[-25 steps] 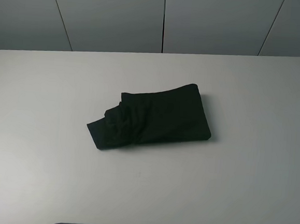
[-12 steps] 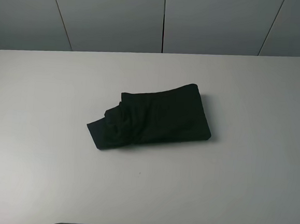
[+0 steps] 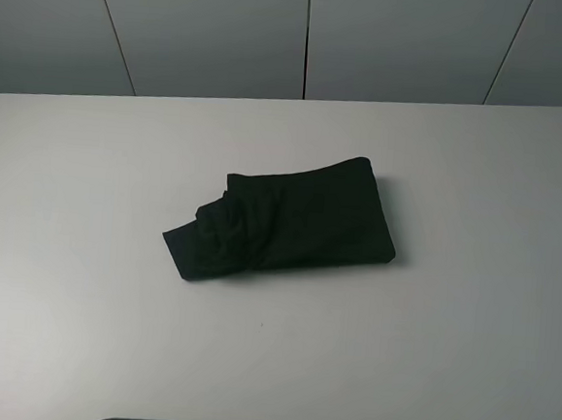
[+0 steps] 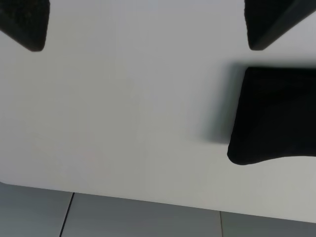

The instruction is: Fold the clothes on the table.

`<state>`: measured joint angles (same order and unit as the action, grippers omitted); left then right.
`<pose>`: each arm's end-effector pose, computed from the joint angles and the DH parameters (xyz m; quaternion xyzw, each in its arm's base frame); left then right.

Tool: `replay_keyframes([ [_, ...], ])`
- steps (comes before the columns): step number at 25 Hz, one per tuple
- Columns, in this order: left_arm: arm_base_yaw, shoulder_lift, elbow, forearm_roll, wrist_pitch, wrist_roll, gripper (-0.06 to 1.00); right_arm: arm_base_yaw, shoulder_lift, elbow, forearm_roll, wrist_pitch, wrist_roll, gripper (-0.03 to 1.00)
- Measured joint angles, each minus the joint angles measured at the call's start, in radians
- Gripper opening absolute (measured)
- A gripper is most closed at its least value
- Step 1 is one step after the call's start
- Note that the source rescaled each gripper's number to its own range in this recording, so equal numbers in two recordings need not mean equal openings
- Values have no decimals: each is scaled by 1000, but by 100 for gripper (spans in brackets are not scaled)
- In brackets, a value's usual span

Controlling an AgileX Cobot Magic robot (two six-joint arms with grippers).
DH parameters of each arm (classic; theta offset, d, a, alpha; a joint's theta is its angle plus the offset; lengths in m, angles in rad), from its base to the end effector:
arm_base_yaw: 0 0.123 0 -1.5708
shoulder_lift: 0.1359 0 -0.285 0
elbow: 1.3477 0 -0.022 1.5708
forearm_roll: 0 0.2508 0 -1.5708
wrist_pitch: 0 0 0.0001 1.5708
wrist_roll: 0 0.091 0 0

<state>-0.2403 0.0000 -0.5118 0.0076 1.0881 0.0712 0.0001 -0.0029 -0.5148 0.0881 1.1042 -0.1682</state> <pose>-0.0070 0.0023 0.2783 0.1328 0.8469 -0.0397 0.5133 -0.0090 0.0072 0.2781 -0.0752 0.8558 0.0010 0.5119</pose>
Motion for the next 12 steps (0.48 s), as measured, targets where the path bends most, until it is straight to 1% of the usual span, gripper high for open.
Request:
replay_keyframes([
  [12, 0, 0, 0, 0, 0, 2, 77, 0, 0, 0, 0, 0, 0, 100],
])
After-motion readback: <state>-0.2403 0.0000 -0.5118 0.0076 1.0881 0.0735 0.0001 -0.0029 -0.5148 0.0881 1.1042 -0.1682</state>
